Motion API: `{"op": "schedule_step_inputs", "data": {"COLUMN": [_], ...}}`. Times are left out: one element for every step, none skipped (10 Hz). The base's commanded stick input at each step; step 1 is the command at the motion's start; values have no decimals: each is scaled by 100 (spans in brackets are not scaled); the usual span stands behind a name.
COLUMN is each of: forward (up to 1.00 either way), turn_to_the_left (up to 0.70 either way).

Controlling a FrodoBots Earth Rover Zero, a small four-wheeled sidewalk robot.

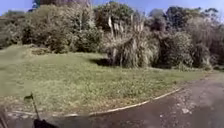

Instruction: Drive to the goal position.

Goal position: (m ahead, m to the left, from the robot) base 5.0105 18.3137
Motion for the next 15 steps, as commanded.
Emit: {"op": "schedule_step_inputs", "data": {"forward": [0, 0, 0, 0, 0, 0, 0, 0, 0, 0, 0, 0, 0, 0, 0], "turn_to_the_left": [45, 45, 45, 45, 45, 45, 45, 45, 45, 45, 45, 45, 45, 45, 45]}}
